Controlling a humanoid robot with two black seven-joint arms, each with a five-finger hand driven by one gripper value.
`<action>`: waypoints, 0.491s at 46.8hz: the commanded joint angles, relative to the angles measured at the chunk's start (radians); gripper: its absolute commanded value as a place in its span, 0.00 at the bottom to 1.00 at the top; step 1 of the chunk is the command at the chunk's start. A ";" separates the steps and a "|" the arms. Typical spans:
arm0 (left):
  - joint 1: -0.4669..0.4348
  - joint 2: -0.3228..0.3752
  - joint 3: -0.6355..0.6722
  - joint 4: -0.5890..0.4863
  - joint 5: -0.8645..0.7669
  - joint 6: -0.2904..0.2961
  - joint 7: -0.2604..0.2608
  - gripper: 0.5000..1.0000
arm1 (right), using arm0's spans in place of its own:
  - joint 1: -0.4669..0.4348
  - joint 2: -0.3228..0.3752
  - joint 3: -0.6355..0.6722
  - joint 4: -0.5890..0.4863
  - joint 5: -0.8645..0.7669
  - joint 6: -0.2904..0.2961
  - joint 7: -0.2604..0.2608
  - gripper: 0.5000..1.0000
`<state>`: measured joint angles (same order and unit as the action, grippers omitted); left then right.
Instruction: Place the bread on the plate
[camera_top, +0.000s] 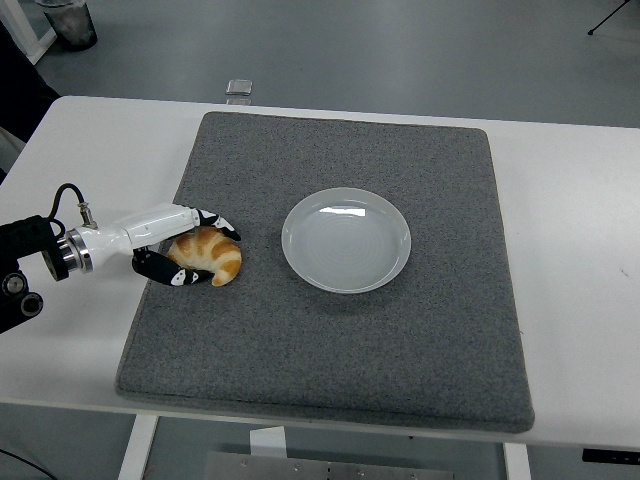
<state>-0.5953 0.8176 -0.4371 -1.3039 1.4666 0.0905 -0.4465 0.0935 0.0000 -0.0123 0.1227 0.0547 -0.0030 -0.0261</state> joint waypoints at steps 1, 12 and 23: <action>0.000 0.000 0.003 0.000 0.000 0.000 0.000 0.48 | 0.000 0.000 0.000 0.000 0.000 0.000 0.000 0.90; -0.004 0.000 0.006 0.000 0.000 0.000 -0.001 0.21 | 0.000 0.000 0.000 0.000 0.000 0.000 0.000 0.91; -0.020 0.002 -0.009 -0.001 -0.008 0.005 -0.006 0.00 | 0.000 0.000 0.000 0.000 -0.001 0.000 0.000 0.90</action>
<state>-0.6106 0.8192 -0.4405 -1.3040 1.4617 0.0932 -0.4502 0.0936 0.0000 -0.0123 0.1226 0.0545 -0.0030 -0.0261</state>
